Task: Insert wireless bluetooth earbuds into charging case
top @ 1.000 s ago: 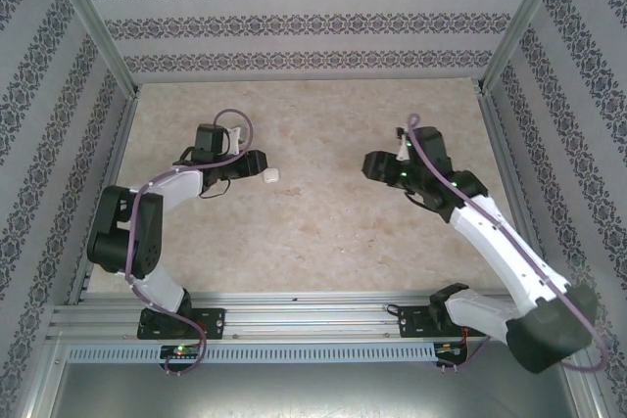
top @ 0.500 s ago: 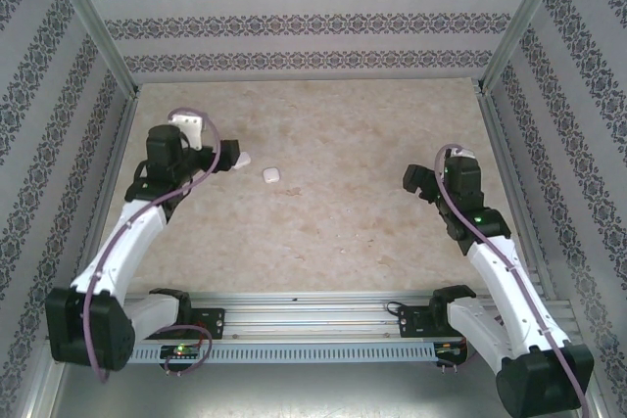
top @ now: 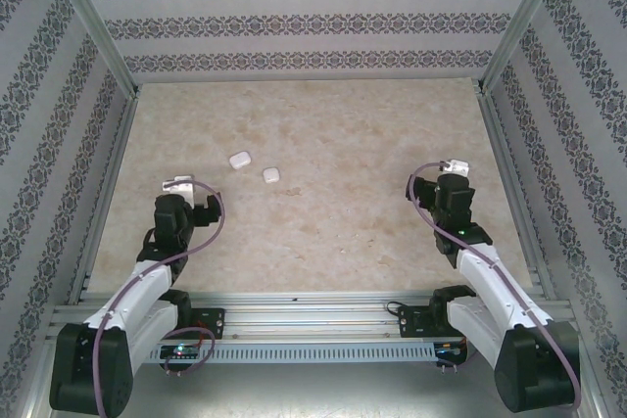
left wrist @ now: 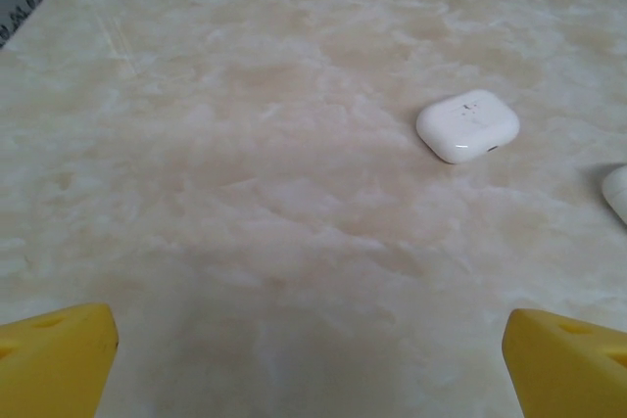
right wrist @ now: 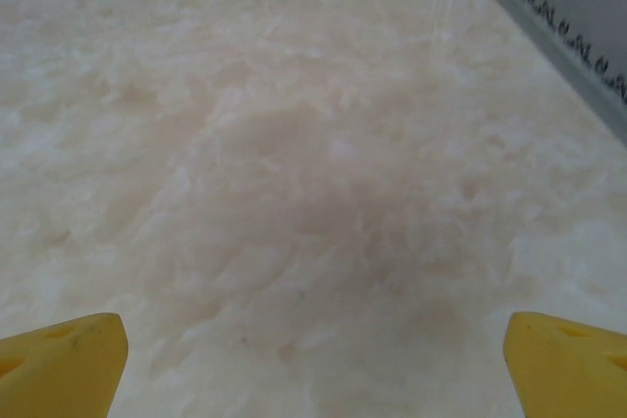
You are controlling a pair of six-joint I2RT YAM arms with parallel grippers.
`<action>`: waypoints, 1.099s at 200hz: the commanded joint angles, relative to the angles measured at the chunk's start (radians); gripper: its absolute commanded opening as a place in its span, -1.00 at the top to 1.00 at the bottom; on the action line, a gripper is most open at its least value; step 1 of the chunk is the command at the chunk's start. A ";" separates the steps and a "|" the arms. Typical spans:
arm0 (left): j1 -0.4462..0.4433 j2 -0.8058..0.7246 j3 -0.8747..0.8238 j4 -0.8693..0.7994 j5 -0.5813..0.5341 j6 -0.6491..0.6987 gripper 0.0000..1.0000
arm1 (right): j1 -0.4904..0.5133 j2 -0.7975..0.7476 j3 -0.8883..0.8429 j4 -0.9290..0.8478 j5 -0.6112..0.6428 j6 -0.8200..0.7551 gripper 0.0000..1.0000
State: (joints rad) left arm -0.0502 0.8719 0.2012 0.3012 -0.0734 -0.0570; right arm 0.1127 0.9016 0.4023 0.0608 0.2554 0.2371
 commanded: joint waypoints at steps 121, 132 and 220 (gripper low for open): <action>0.010 0.724 0.010 0.981 0.043 0.094 -1.00 | -0.104 0.526 0.018 0.680 -0.137 -0.169 -0.96; 0.008 0.783 -0.005 1.097 0.032 0.100 -1.00 | -0.108 0.585 0.012 0.762 -0.167 -0.172 -0.96; 0.050 0.712 0.191 0.622 0.067 0.057 -1.00 | -0.094 0.608 -0.022 0.836 -0.185 -0.202 -0.97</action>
State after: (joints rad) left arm -0.0105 1.5936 0.3969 1.0000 -0.0269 0.0185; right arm 0.0151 1.5066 0.3965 0.8417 0.0799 0.0525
